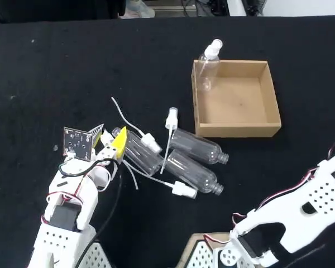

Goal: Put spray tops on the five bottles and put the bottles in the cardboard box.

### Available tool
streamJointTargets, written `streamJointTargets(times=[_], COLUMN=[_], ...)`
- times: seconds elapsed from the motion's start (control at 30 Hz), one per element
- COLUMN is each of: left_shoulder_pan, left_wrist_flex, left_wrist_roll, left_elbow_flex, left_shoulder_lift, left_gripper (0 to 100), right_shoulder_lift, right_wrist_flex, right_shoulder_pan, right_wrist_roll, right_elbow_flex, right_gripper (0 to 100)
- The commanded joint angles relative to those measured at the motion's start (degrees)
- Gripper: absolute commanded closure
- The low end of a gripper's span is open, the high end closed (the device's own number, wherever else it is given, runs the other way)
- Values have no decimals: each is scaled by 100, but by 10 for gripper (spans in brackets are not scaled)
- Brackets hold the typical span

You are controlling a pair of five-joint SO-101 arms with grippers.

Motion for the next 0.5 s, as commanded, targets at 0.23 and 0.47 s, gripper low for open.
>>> streamJointTargets(times=[0.23, 0.47], left_shoulder_pan=[57, 57], left_wrist_flex=[-9, 0], left_wrist_roll=[-62, -62], left_elbow_flex=[127, 127], left_shoulder_lift=[-62, -62], left_gripper=[809, 809], right_shoulder_lift=[-2308, -4127], right_wrist_flex=[167, -2321], right_shoulder_pan=[-158, -475], right_wrist_roll=[-132, -545], right_elbow_flex=[1921, 5033], right_gripper=[988, 988])
